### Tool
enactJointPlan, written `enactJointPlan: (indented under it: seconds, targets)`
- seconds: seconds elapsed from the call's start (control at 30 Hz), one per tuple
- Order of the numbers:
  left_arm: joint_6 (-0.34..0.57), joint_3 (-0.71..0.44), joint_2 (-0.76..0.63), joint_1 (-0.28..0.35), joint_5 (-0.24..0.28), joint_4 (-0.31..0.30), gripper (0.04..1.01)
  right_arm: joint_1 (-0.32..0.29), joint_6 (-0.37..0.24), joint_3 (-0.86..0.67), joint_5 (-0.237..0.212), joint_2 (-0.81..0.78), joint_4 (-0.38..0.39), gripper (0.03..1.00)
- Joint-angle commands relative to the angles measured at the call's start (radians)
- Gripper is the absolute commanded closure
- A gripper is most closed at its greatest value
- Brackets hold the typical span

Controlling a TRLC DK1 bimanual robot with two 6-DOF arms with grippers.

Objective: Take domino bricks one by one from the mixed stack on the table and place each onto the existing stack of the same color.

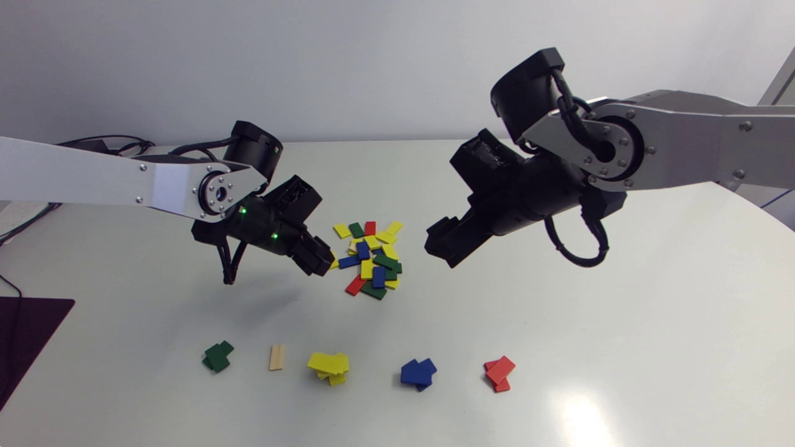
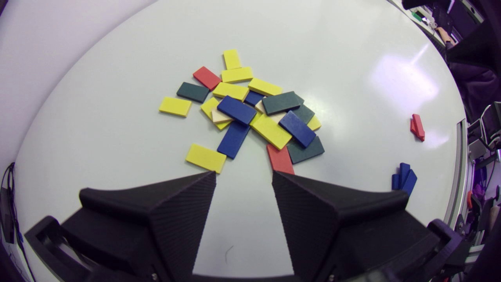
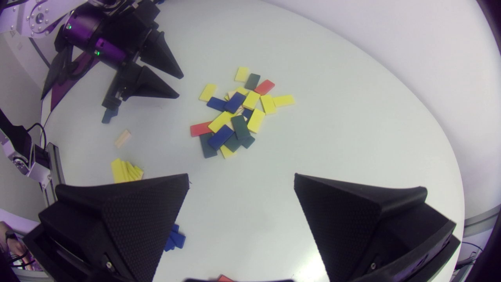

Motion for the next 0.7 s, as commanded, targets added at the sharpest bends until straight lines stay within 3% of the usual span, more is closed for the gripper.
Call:
enactJointPlan:
  seconds: [0.0,0.03,0.07,0.67]
  targets:
    - [-0.016,0.007,0.007,-0.011,-0.002,0.004,0.128,0.003,-0.009,-0.014,-0.003,0.003,0.003,0.093]
    - [-0.016,0.007,0.007,-0.011,-0.002,0.004,0.128,0.003,-0.009,-0.014,-0.003,0.003,0.003,0.093]
    - [-0.026,0.004,0.008,-0.011,-0.004,-0.004,0.057,0.008,-0.002,-0.018,-0.003,-0.003,0.003,0.093]
    - [-0.027,0.016,0.059,-0.017,-0.005,-0.004,0.057,0.006,-0.001,-0.028,-0.003,-0.001,0.006,0.093]
